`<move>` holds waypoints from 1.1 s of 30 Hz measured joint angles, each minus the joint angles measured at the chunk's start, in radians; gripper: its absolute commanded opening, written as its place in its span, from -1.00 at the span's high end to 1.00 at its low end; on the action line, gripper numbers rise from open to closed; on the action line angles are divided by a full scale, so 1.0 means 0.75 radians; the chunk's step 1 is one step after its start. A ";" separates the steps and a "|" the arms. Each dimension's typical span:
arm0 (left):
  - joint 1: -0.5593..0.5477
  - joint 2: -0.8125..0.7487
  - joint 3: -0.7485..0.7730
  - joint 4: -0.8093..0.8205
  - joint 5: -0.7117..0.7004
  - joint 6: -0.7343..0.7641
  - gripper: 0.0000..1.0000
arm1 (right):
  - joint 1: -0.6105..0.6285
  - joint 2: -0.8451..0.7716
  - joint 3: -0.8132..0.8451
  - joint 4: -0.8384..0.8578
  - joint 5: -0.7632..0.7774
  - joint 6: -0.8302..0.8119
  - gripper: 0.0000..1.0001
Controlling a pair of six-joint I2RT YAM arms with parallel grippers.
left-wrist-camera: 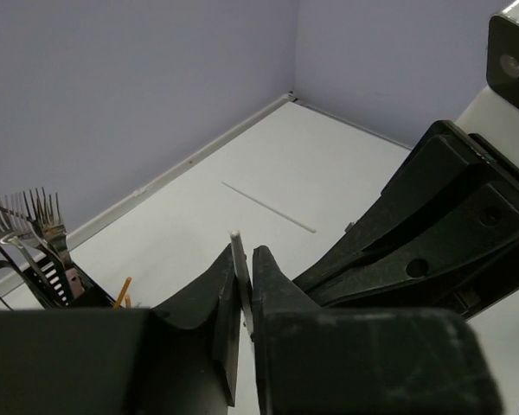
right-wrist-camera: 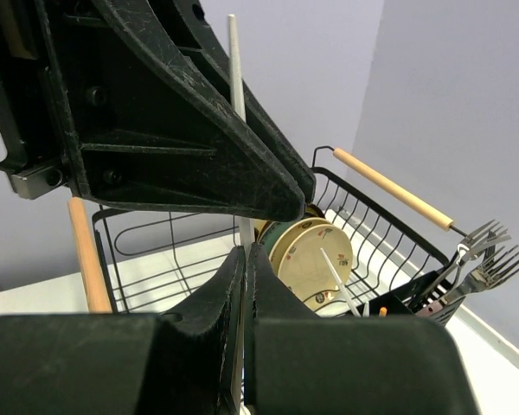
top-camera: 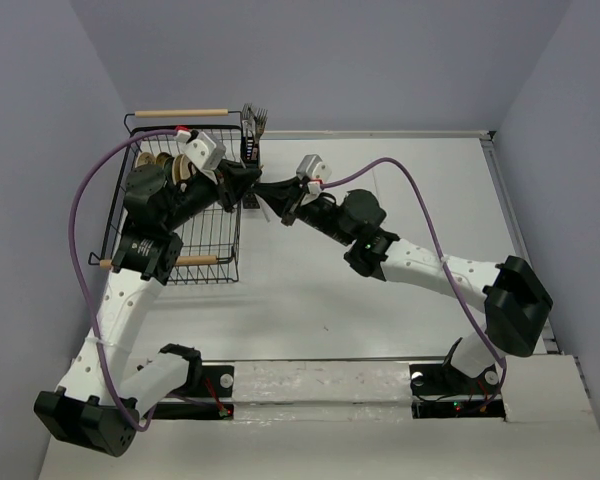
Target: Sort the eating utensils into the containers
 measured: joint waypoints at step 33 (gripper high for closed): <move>0.022 0.497 0.283 0.248 -0.344 0.317 1.00 | 0.001 -0.061 -0.279 0.035 0.379 -0.246 -0.47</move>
